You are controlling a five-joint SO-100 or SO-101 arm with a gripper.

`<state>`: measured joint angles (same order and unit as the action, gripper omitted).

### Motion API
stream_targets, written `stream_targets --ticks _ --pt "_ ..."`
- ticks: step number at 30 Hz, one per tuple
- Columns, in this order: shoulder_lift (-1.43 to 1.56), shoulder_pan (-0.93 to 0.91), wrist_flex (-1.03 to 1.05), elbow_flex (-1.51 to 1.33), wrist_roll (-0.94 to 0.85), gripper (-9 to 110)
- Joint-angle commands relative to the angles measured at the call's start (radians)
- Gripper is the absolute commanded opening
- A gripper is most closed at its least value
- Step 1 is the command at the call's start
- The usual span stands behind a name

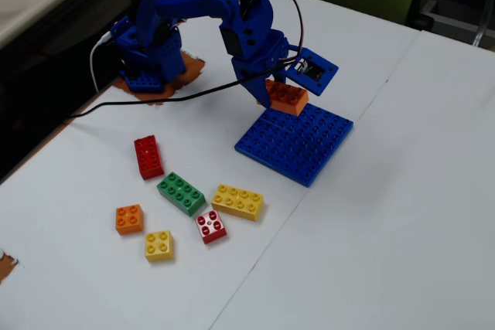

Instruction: Pick up the 2x4 orange block and go up the 8x8 blue block.

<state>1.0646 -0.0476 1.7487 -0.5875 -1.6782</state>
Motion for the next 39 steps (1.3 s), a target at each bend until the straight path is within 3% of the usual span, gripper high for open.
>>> stream_targets --ticks 1,39 --pt "0.028 0.006 0.006 0.005 -0.003 0" --pt "0.005 0.006 0.005 0.021 -0.003 0"
